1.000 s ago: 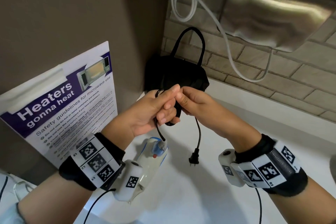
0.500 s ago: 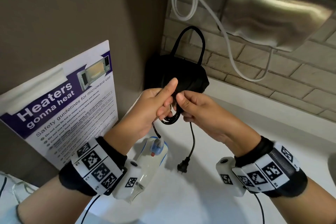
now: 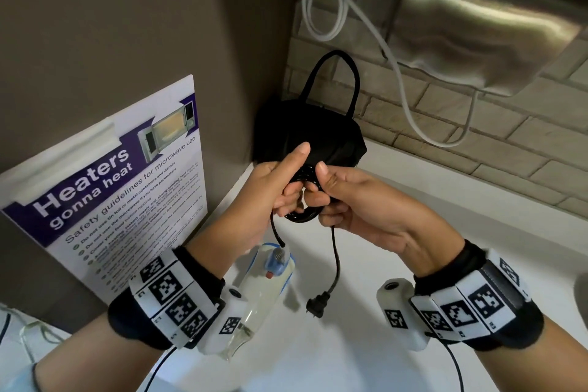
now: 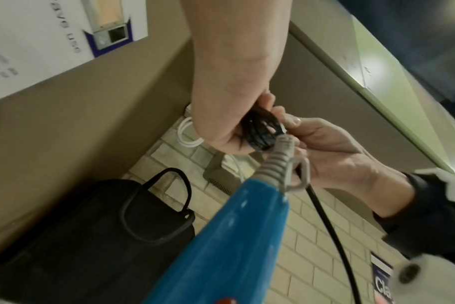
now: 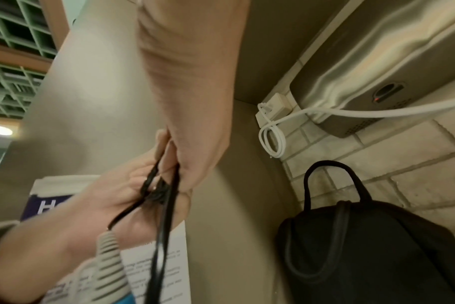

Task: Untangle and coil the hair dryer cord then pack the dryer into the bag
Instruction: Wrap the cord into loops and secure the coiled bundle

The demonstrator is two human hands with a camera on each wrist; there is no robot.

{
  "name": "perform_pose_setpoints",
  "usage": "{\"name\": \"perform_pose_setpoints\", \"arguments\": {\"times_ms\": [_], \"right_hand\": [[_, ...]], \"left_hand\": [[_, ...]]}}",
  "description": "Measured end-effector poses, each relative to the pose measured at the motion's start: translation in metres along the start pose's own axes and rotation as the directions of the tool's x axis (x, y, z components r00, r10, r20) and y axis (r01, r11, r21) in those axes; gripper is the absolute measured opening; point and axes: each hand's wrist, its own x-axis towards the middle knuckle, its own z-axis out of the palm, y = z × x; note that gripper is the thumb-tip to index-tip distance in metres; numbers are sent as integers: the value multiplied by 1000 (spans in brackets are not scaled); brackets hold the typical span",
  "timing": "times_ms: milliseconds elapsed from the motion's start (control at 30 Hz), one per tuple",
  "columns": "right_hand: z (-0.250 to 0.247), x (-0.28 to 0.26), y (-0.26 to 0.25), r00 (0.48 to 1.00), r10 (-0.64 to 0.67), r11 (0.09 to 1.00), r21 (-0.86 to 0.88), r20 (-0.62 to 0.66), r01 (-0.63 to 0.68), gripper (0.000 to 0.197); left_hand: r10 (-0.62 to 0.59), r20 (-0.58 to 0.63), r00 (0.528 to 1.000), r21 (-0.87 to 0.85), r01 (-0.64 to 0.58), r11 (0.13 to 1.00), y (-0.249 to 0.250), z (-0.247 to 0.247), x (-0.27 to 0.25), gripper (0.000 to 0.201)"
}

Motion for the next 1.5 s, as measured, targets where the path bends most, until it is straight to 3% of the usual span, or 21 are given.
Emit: {"name": "perform_pose_setpoints", "arguments": {"times_ms": [200, 300, 500, 700, 900, 1067, 1200, 1333, 1500], "right_hand": [[-1, 3, 1, 991, -44, 969, 234, -125, 73, 32], [0, 4, 5, 991, -21, 966, 252, -129, 53, 32], [-7, -1, -5, 994, 66, 978, -192, -83, -81, 34], [-8, -4, -7, 989, -17, 983, 180, -144, 44, 35], [-12, -2, 4, 998, -9, 976, 217, -66, 23, 30], [-22, 3, 6, 997, -81, 993, 80, -18, 82, 28], [-30, 8, 20, 984, -150, 979, -154, -92, 135, 30], [-37, 11, 34, 944, -232, 867, -489, -235, 92, 36], [-56, 15, 68, 914, -225, 720, -690, -337, -77, 45]], "left_hand": [[72, 227, 971, -291, -2, 957, -19, -7, -3, 39], [67, 257, 964, -353, 29, 935, -23, -11, -6, 37], [-8, 208, 978, -130, 36, 991, -16, -9, -7, 34], [66, 350, 934, -161, -10, 987, -2, -6, -7, 35], [54, 322, 945, -167, 0, 986, -15, -10, -8, 33], [91, 275, 957, -235, -25, 972, -12, -9, -8, 38], [44, 233, 971, -264, 20, 964, -10, -16, -9, 37], [4, 197, 980, -287, 54, 957, -9, -23, -9, 36], [-19, 198, 980, -367, 92, 926, -9, -27, -6, 35]]}}
